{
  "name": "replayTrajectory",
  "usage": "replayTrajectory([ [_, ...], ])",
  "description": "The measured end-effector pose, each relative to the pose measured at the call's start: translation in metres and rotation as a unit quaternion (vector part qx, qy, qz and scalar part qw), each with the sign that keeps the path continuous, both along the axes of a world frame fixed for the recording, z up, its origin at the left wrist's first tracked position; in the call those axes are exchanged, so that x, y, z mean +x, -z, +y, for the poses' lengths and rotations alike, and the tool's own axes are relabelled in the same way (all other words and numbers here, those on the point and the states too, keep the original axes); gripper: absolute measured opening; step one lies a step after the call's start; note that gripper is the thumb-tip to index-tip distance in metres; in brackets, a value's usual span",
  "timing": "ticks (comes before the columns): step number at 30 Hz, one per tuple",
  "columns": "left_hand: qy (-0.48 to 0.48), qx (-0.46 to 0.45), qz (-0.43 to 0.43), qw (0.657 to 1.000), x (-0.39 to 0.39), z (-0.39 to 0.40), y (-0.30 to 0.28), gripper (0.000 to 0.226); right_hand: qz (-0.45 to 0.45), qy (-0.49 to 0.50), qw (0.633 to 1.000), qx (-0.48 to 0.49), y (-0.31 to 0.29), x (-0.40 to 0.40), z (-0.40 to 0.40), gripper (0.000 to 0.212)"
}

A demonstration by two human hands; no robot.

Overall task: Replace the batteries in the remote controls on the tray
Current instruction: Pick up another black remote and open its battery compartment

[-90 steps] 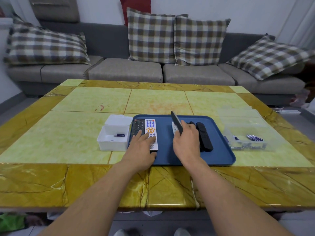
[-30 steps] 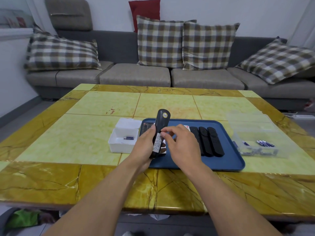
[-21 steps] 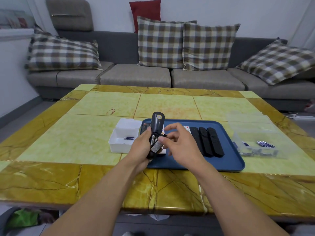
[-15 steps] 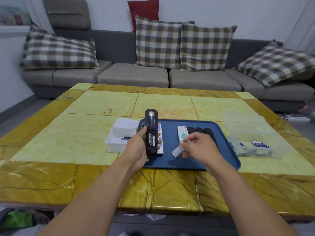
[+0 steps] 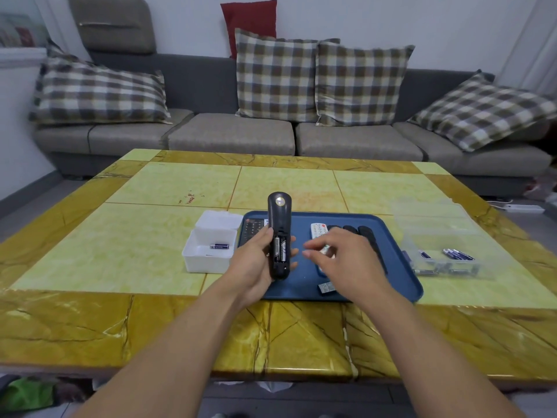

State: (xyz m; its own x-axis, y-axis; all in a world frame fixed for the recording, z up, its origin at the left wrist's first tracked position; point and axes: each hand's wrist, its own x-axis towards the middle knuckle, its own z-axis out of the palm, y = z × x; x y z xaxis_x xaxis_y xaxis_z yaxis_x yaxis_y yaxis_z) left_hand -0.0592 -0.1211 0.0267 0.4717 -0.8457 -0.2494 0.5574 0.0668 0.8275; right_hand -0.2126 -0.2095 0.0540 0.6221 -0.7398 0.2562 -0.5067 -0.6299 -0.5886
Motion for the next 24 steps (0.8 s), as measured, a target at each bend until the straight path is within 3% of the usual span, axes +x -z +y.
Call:
replayTrajectory([
  [2, 0.014, -0.011, 0.014, 1.000, -0.003, 0.000, 0.000, 0.040, -0.022, -0.067, 0.997, -0.040, 0.001, 0.012, 0.012, 0.020],
  [5, 0.039, -0.023, 0.017, 0.999, -0.005, 0.001, -0.001, 0.040, -0.018, -0.075, 0.992, -0.104, 0.010, 0.024, 0.013, 0.026],
  [15, 0.040, -0.016, 0.006, 0.999, 0.003, 0.001, 0.003, 0.042, -0.047, -0.080, 0.986, -0.139, 0.015, 0.036, 0.012, 0.021],
  [20, 0.025, -0.014, 0.019, 0.999, 0.002, 0.002, 0.003, 0.042, -0.023, -0.108, 0.989, -0.102, 0.013, 0.039, 0.013, 0.016],
  [24, 0.017, 0.004, 0.004, 1.000, 0.001, 0.003, 0.003, 0.040, 0.015, -0.104, 0.980, -0.172, 0.011, 0.038, 0.013, 0.013],
])
